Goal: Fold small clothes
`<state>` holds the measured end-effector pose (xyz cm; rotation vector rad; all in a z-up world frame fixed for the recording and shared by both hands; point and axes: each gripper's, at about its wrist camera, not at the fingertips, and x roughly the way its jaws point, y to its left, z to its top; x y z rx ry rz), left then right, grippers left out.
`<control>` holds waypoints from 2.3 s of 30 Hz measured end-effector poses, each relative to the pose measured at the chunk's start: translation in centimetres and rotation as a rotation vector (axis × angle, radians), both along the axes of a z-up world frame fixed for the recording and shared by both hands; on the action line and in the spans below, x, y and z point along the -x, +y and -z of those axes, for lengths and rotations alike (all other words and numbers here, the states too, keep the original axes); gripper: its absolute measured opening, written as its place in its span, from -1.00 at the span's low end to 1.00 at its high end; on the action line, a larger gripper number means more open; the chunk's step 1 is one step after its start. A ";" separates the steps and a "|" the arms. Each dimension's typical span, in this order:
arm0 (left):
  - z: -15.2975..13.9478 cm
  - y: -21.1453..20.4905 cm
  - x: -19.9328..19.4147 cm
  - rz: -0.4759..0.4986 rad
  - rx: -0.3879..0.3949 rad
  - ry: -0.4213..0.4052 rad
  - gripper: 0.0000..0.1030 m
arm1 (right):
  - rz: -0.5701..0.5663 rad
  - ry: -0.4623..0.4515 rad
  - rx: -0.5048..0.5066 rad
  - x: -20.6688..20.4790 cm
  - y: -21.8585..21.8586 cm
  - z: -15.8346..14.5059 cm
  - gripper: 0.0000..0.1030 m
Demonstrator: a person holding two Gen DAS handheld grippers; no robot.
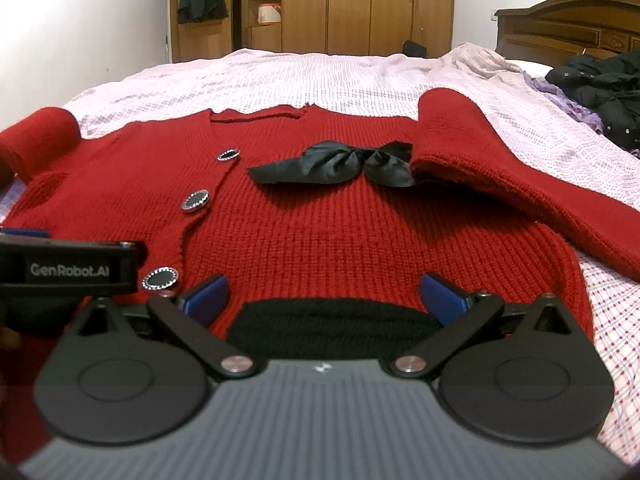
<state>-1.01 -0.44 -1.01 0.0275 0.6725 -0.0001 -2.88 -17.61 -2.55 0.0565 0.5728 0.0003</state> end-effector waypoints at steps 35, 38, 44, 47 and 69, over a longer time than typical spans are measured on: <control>0.2 -0.2 0.0 0.006 -0.012 0.004 1.00 | -0.001 0.001 0.014 0.0 0.2 0.1 1.00; 0.0 0.0 -0.2 0.012 -0.003 0.014 1.00 | -0.011 0.018 0.010 -0.1 0.0 -0.3 1.00; -0.4 0.3 -0.2 0.033 0.003 0.032 1.00 | -0.066 0.054 -0.040 0.2 -1.3 -1.7 1.00; -0.9 0.6 -0.3 0.044 0.015 0.050 1.00 | -0.043 0.029 -0.063 1.1 -2.4 -2.8 1.00; -3.1 0.1 0.0 0.087 0.036 0.124 1.00 | 0.433 -0.023 -0.166 2.6 -20.3 -4.1 1.00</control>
